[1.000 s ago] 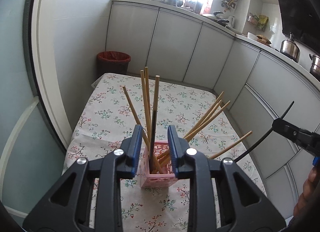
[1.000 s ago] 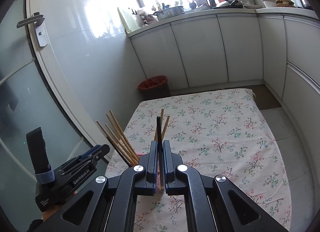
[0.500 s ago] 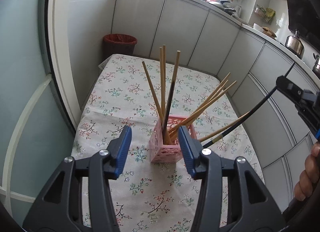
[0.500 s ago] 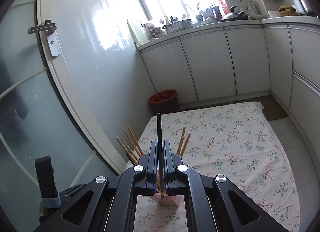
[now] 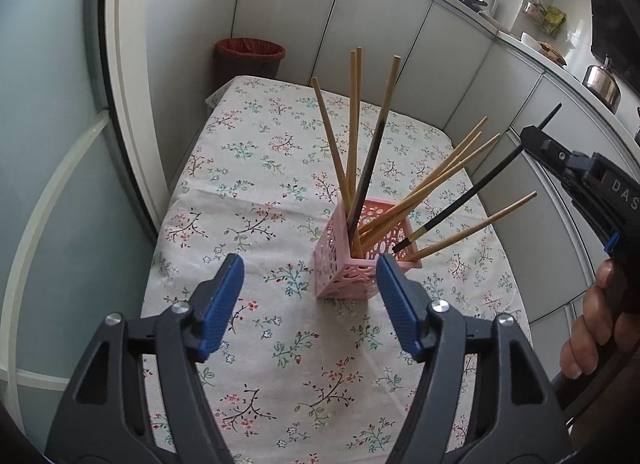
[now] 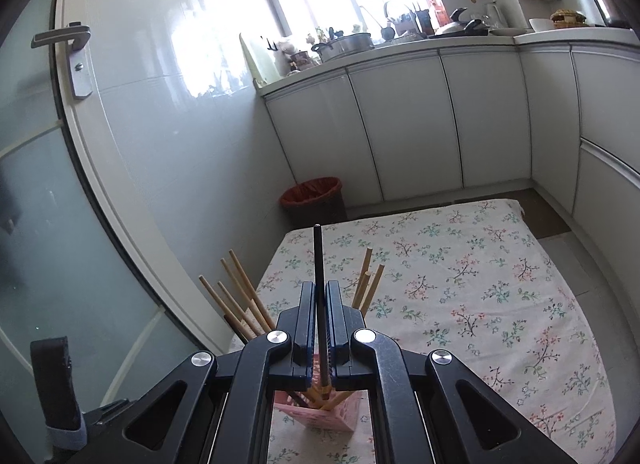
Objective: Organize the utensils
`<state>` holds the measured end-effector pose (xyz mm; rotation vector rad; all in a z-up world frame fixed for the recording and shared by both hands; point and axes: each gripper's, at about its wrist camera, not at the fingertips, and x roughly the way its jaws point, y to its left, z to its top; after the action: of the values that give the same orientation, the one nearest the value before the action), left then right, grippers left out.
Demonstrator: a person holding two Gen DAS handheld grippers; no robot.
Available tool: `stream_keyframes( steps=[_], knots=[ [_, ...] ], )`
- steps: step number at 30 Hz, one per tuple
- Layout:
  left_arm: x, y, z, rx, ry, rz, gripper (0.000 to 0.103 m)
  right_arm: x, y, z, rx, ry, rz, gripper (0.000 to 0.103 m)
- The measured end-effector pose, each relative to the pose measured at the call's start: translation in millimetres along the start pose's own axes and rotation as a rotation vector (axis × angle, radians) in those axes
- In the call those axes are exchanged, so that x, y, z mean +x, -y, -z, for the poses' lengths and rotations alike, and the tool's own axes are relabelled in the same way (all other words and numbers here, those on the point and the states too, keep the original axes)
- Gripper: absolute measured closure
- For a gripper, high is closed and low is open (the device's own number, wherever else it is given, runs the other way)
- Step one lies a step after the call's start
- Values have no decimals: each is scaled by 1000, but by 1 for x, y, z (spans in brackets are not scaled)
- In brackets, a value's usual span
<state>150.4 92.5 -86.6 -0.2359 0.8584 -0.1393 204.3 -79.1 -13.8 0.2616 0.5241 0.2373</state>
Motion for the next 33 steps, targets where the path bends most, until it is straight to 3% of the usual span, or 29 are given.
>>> stream_keyframes(
  steps=[10,13,18,24,33],
  knots=[
    [0,0,-1,-6,-1,-18,29,21,0,14,-36,-40,35,95],
    [-3,3,0,2,12,-39,29,10,1,12,-44,-16,28,87],
    [-13,11,2,4,43,-55,22,-18,4,7,-78,4,54,84],
    [-31,30,7,2,79,-56,21,-60,26,5,-66,1,100,58],
    [-73,82,24,89,185,-125,4,-129,48,8,-98,15,220,28]
  ],
)
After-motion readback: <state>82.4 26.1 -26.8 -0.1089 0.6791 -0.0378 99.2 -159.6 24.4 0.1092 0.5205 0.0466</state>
